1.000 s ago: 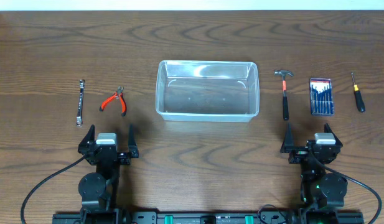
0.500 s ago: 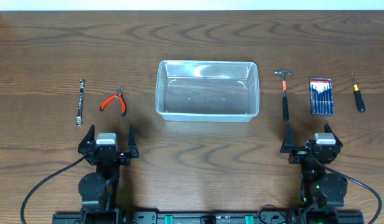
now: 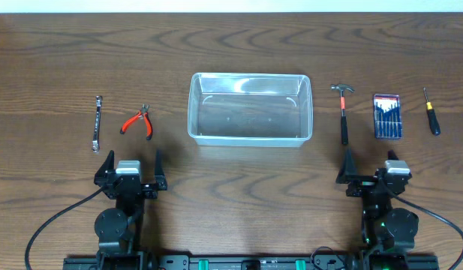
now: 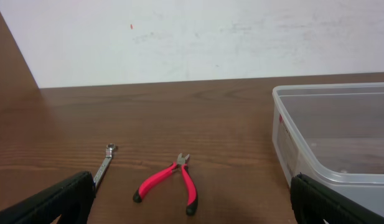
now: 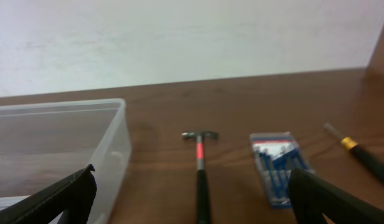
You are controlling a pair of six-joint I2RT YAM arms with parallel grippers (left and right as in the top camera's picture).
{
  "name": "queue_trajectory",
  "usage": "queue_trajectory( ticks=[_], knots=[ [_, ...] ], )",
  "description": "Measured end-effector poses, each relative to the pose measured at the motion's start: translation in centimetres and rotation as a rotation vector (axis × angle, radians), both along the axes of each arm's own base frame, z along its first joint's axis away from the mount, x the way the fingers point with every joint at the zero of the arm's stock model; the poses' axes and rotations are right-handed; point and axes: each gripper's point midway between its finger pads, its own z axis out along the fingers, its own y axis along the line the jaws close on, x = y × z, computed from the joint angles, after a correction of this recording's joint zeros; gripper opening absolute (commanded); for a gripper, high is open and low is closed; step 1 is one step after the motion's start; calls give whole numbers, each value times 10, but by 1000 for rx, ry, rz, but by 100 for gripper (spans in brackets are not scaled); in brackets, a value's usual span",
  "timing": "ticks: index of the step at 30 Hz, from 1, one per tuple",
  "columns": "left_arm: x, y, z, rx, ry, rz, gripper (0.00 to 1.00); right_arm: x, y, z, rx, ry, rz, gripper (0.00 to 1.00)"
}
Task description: Pack container
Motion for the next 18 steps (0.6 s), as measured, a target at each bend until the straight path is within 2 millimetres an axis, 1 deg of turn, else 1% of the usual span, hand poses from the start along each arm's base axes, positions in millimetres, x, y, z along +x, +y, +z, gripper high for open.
queue_trajectory(
  ticks=[3, 5, 7, 9, 12, 14, 15, 18],
  knots=[
    [0, 0, 0, 0, 0, 0, 98, 0, 3, -11, 42, 64, 12, 99],
    [0, 0, 0, 0, 0, 0, 98, -1, 5, -19, 62, 140, 21, 99],
    [0, 0, 0, 0, 0, 0, 98, -2, 7, -18, 70, 208, 26, 99],
    [0, 0, 0, 0, 1, 0, 98, 1, 7, -4, 73, 252, 28, 99],
    [0, 0, 0, 0, 0, 0, 98, 11, 7, 31, 78, 349, 24, 99],
    [0, 0, 0, 0, 1, 0, 98, 19, 6, 51, 80, 456, 16, 99],
    [0, 0, -1, 0, 3, 1, 98, 22, 5, 58, 81, 511, 11, 99],
    [1, 0, -3, 0, 16, 1, 98, 27, 1, 67, 79, 723, -16, 99]
  ],
)
